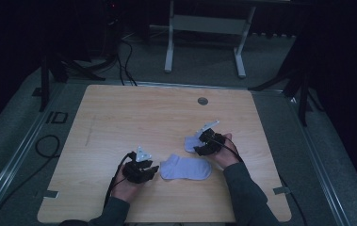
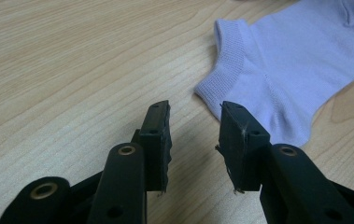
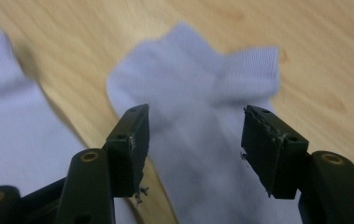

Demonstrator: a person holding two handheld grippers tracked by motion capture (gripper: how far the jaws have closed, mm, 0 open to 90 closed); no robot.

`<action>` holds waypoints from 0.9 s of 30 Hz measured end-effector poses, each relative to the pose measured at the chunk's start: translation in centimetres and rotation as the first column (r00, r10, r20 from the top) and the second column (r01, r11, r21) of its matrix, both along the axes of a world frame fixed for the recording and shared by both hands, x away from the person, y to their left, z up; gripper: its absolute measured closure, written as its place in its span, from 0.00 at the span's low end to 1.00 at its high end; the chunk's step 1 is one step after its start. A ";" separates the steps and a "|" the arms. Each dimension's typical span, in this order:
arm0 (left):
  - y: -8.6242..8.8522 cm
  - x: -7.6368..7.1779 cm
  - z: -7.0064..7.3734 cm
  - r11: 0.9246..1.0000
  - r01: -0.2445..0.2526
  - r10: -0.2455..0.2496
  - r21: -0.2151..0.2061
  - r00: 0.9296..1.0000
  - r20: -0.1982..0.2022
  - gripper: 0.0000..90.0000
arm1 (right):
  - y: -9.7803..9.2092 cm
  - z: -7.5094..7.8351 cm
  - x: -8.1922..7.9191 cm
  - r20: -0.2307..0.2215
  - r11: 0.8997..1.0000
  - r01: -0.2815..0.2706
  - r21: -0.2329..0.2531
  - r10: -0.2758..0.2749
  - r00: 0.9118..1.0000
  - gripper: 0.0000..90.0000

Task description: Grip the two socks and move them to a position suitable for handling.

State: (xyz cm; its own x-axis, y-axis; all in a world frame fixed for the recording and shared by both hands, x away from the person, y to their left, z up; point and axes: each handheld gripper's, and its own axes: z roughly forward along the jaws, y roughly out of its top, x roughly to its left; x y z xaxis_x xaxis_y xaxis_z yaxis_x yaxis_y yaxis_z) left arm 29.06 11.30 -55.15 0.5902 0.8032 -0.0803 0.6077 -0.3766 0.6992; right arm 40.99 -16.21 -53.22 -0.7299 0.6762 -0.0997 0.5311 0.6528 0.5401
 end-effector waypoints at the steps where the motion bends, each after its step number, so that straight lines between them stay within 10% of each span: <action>1: 0.0 0.0 0.0 1.000 0.000 0.000 0.000 1.000 0.000 0.70 | 0.1 0.0 0.3 -0.001 1.000 0.002 0.012 -0.002 1.000 0.46; 11: 0.0 0.0 0.0 1.000 0.001 -0.001 0.002 1.000 -0.003 0.70 | 0.0 -1.1 2.0 -0.069 0.998 0.028 0.051 -0.025 0.997 0.48; 27: 0.1 0.1 -0.1 1.000 -0.009 0.009 0.002 1.000 -0.009 0.68 | -0.2 -0.6 2.4 -0.081 0.995 0.083 0.046 -0.079 0.994 0.96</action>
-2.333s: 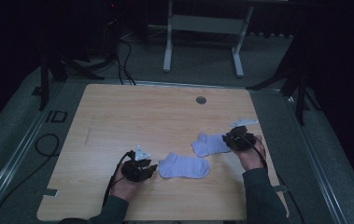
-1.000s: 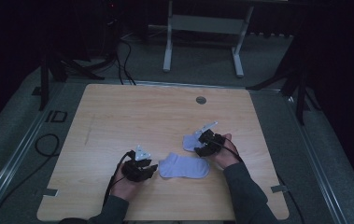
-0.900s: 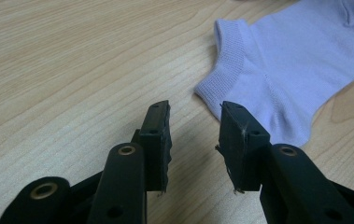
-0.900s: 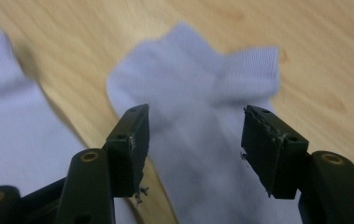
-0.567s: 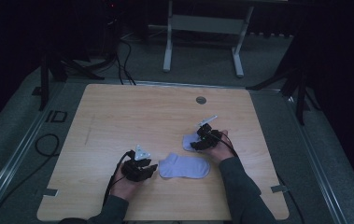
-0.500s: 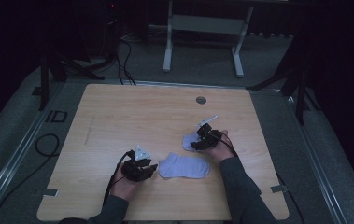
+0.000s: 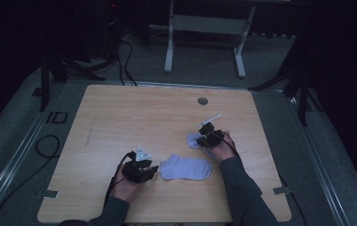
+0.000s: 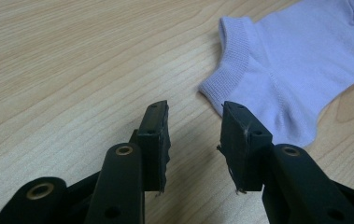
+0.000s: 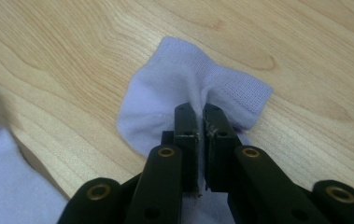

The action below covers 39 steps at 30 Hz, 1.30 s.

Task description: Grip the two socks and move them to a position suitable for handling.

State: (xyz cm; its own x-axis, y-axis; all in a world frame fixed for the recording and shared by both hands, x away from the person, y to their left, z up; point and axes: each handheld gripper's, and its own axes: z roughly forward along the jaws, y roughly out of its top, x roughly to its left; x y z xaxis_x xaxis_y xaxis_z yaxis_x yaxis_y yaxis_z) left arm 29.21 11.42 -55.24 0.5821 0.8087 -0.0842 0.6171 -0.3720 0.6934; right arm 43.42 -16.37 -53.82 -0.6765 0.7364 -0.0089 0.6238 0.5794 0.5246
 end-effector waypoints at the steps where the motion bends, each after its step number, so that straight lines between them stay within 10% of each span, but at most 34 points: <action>1: 0.0 0.0 0.0 1.000 0.000 0.000 0.001 1.000 -0.001 0.68 | -0.1 0.1 -0.1 0.005 1.000 0.001 0.003 -0.001 1.000 0.96; 23: -0.4 -0.1 -0.1 1.000 0.017 -0.017 0.006 1.000 -0.005 0.68 | -2.0 7.3 -6.2 0.173 0.979 -0.119 0.163 0.091 0.981 0.95; 39: -1.8 -0.4 -0.5 0.997 0.070 -0.070 0.015 0.998 0.004 0.71 | 0.0 6.3 -8.6 0.176 0.970 -0.205 0.131 0.181 0.968 0.94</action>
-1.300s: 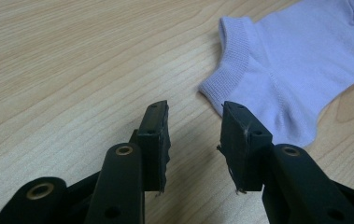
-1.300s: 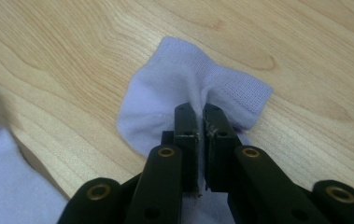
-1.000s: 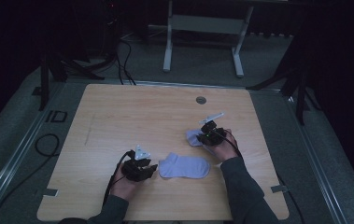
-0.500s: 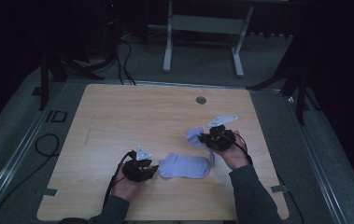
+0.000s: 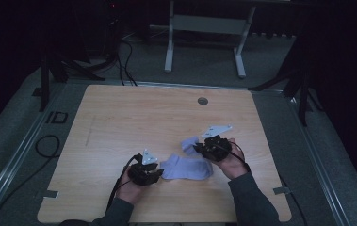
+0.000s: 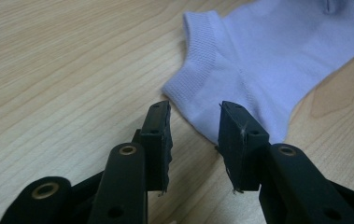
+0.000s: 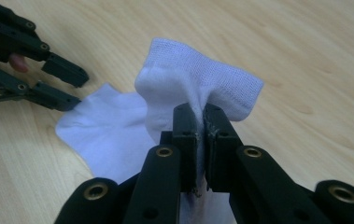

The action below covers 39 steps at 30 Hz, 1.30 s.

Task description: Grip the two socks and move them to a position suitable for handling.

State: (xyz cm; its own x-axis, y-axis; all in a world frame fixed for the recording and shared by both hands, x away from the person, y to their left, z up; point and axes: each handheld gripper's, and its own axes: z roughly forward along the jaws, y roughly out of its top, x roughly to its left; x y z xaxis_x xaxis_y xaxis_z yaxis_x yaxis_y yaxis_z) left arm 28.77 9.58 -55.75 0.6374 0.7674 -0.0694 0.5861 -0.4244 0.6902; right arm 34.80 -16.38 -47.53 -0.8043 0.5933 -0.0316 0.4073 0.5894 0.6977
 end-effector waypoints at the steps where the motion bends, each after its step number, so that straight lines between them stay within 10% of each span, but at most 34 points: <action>1: -0.1 0.0 0.0 1.000 0.002 -0.002 0.002 1.000 0.000 0.72 | 0.3 -0.2 0.0 -0.005 1.000 -0.006 -0.004 0.006 1.000 0.94; 22: -0.4 -0.1 -0.2 1.000 0.009 -0.009 0.002 1.000 0.014 0.82 | 3.9 -4.1 -0.6 -0.163 0.986 -0.164 0.027 0.166 0.973 0.94; 39: -0.5 -0.2 -0.2 1.000 0.012 -0.012 0.002 1.000 0.015 0.83 | 5.4 -6.1 -0.4 -0.228 0.984 -0.175 0.038 0.179 0.957 0.93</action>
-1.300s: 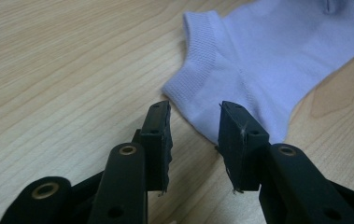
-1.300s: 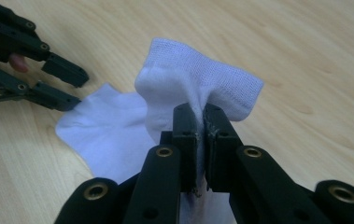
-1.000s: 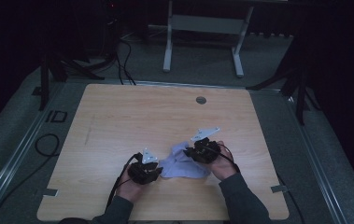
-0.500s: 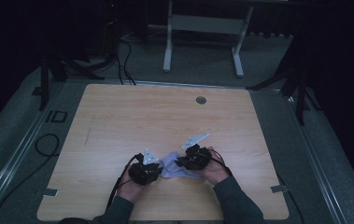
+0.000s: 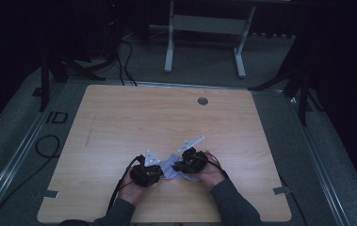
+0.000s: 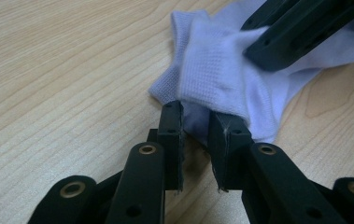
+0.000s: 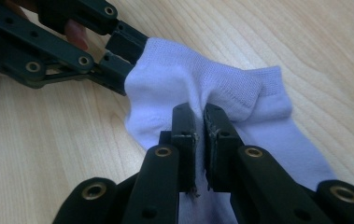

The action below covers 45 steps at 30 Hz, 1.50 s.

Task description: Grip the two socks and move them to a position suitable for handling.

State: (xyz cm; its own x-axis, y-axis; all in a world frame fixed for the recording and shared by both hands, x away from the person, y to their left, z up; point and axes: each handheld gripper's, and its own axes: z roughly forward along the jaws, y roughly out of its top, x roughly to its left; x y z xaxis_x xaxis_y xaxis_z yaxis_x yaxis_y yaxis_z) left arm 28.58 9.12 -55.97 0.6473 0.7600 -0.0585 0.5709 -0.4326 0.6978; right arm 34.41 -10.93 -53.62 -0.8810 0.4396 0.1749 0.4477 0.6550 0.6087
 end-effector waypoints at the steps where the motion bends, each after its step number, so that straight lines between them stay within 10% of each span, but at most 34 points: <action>1: 0.0 0.0 0.0 1.000 0.000 0.000 0.001 1.000 0.001 0.83 | 0.1 -0.1 0.0 -0.003 1.000 0.000 0.001 0.000 1.000 0.93; 22: 0.2 -1.0 2.0 0.999 0.008 -0.007 -0.039 1.000 0.029 0.84 | 0.4 -1.2 0.3 -0.048 0.999 0.047 -0.012 -0.048 0.998 0.94; 32: -1.4 -0.7 0.5 0.998 0.056 -0.057 0.043 0.998 0.014 0.85 | 0.5 -1.2 0.1 -0.036 0.999 0.052 -0.017 -0.052 0.998 0.94; 38: -1.3 -0.4 0.2 0.999 0.047 -0.047 0.024 0.999 -0.001 0.86 | 0.5 -1.2 0.0 -0.032 0.999 0.049 -0.016 -0.049 0.998 0.91; 45: -1.2 -0.3 0.2 0.999 0.047 -0.047 0.014 0.999 -0.009 0.87 | -1.2 1.4 -0.1 0.021 0.996 0.082 0.032 -0.083 0.996 0.79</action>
